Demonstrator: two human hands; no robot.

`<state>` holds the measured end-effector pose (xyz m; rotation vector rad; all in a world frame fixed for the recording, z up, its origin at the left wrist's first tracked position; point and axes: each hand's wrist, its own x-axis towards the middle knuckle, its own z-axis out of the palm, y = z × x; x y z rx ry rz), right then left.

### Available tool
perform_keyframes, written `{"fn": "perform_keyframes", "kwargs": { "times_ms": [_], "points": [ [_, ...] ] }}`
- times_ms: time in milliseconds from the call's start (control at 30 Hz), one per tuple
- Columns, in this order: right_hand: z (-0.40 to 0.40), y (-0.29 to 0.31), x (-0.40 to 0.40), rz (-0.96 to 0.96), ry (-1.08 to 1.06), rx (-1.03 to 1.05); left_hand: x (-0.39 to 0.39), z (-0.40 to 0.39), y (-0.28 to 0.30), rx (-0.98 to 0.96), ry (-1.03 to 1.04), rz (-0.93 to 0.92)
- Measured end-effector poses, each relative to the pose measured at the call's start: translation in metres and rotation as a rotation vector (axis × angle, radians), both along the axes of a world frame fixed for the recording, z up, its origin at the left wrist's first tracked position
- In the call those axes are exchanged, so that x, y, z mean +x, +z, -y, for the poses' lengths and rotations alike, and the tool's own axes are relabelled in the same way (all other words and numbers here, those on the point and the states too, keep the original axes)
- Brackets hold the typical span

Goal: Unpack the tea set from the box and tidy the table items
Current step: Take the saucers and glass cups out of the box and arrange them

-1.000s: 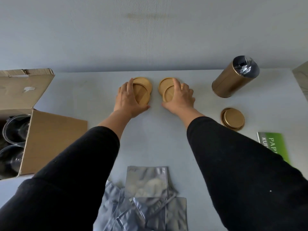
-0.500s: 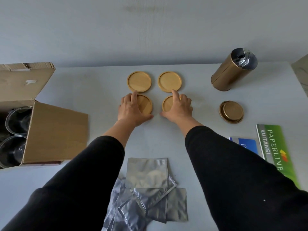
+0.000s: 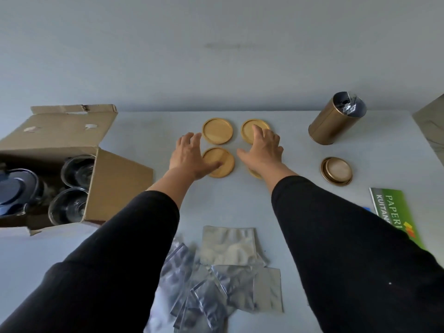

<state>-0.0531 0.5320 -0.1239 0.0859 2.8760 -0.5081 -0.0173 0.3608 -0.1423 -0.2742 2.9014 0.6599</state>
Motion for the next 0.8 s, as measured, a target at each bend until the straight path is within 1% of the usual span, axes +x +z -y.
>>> {"fn": "perform_keyframes", "kwargs": {
  "times_ms": [167, 300, 467, 567, 700, 800],
  "points": [
    [0.057, 0.043, 0.029, -0.077, 0.051, -0.073, 0.029, 0.048, 0.048, -0.015, 0.003, -0.128],
    [0.111, 0.064, 0.064, -0.105, 0.116, -0.064, 0.065, 0.102, 0.076, -0.047, 0.045, -0.183],
    [0.184, 0.072, 0.103, -0.100, 0.257, -0.052, 0.117, 0.178, 0.086, -0.084, 0.151, -0.148],
    [0.221, 0.070, 0.123, -0.089, 0.343, -0.074, 0.145, 0.217, 0.083, -0.199, 0.141, -0.116],
    [0.252, 0.060, 0.140, -0.075, 0.403, -0.062, 0.169, 0.243, 0.076, -0.329, 0.123, -0.050],
    [0.266, 0.054, 0.142, -0.075, 0.434, -0.012, 0.177, 0.249, 0.066, -0.406, 0.111, -0.012]
  ]
}}
